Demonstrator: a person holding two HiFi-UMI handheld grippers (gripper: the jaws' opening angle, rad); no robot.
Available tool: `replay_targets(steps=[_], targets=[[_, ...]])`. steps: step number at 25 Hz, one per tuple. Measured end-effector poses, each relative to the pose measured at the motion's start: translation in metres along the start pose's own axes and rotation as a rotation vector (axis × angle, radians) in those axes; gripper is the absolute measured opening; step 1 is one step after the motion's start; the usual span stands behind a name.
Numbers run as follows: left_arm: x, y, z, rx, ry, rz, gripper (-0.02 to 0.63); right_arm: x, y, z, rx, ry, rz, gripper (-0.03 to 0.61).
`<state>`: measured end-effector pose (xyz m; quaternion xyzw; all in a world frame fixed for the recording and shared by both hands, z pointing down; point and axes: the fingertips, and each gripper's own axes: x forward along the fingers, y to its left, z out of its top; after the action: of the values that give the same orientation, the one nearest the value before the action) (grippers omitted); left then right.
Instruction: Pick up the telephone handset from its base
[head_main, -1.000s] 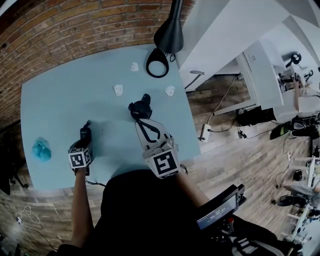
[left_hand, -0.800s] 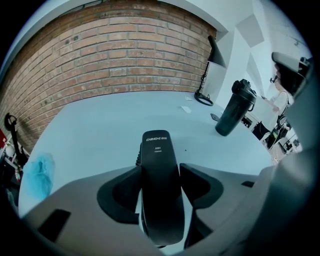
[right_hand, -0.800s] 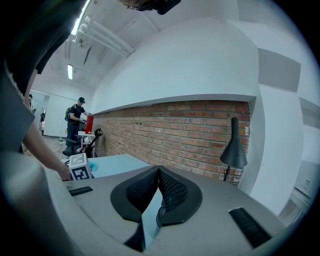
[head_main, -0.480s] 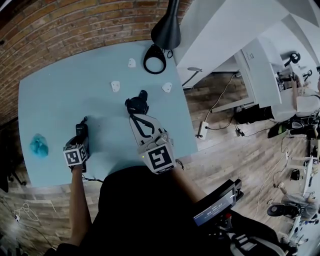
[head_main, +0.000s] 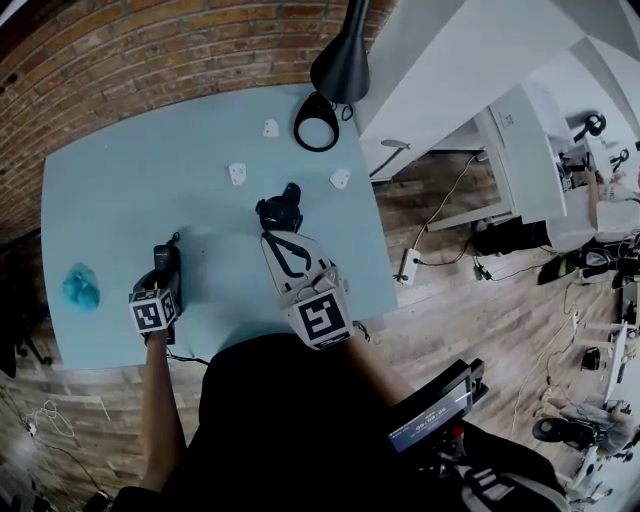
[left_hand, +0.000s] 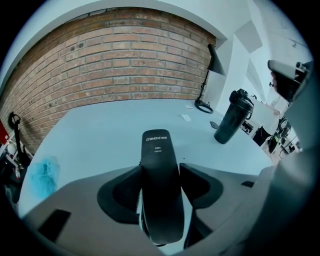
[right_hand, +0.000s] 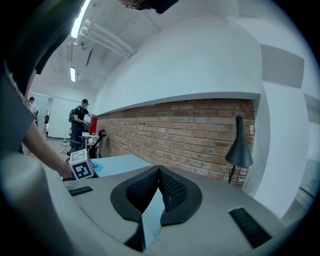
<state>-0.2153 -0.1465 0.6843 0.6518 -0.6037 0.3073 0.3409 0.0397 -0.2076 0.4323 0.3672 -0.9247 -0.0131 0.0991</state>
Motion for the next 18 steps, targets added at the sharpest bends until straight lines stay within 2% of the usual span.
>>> replay_targets(steps=[12,18], targets=[[-0.007,-0.005,0.008,0.010,-0.015,0.006,0.268,-0.002,-0.001,-0.003,0.020,0.012,0.007,0.008],[-0.012,-0.002,0.011,0.005,-0.017,0.017,0.268,0.000,0.000,-0.003,-0.002,0.012,0.019,0.008]])
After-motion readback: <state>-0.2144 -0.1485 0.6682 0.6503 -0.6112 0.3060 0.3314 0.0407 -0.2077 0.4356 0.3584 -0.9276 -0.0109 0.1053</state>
